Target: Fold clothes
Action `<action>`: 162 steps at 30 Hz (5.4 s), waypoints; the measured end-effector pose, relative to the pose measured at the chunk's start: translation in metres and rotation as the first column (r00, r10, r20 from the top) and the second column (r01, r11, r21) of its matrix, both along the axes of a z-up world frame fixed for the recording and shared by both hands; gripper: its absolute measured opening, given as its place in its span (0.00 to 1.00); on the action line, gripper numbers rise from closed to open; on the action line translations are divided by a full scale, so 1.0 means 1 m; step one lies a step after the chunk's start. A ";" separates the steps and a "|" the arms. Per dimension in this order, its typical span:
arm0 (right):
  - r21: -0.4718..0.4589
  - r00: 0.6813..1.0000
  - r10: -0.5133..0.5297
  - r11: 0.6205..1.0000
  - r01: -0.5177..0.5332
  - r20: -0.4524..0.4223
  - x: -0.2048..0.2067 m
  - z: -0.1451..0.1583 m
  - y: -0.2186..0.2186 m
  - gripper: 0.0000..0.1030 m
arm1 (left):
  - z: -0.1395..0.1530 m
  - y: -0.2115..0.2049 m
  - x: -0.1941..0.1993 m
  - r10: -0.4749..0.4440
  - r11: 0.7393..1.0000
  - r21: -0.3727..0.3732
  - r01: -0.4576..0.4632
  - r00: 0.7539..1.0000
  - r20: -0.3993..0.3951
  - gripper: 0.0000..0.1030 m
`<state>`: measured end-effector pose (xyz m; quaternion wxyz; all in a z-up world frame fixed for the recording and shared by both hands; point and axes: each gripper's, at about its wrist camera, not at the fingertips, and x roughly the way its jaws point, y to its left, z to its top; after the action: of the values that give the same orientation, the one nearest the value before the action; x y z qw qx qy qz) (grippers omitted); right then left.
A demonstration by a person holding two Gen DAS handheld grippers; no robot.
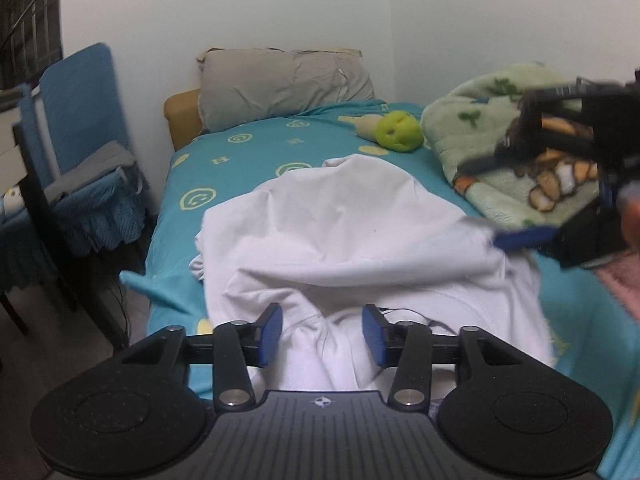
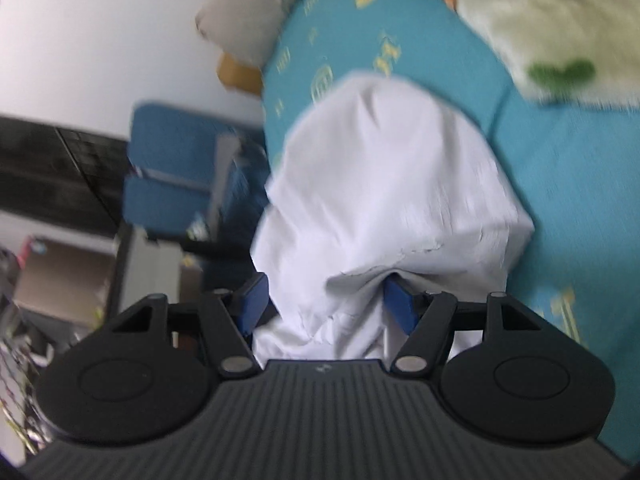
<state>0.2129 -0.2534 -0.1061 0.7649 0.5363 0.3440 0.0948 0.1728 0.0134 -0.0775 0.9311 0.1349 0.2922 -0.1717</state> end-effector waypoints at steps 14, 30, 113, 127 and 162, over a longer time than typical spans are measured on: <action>-0.188 0.996 -0.059 0.980 0.070 0.064 -0.014 0.017 -0.003 0.65 | -0.009 0.004 0.003 0.007 0.998 0.055 -0.007 1.000 0.004 0.08; -0.517 0.956 0.241 0.847 -0.122 0.170 -0.070 0.057 0.071 0.66 | 0.085 0.065 -0.090 -0.057 0.843 -0.503 0.190 0.962 0.267 0.08; -0.814 0.996 -0.058 0.575 0.085 0.063 -0.070 0.054 0.047 0.79 | 0.064 0.095 -0.065 0.640 0.755 -0.302 -0.582 0.755 0.144 0.89; -0.712 0.859 -0.095 0.518 0.475 0.504 -0.101 0.290 0.012 0.79 | 0.293 0.063 -0.092 0.574 0.801 -0.498 -0.333 0.667 0.475 0.90; -0.805 0.885 0.059 0.446 0.391 0.462 0.015 0.369 0.008 0.81 | 0.348 0.084 0.073 0.454 0.882 -0.343 -0.323 0.779 0.433 0.99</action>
<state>0.2279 -0.2452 0.2632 0.9902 0.0601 0.1111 -0.0603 0.2462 0.0975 0.2705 0.9988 -0.0072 0.0378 0.0313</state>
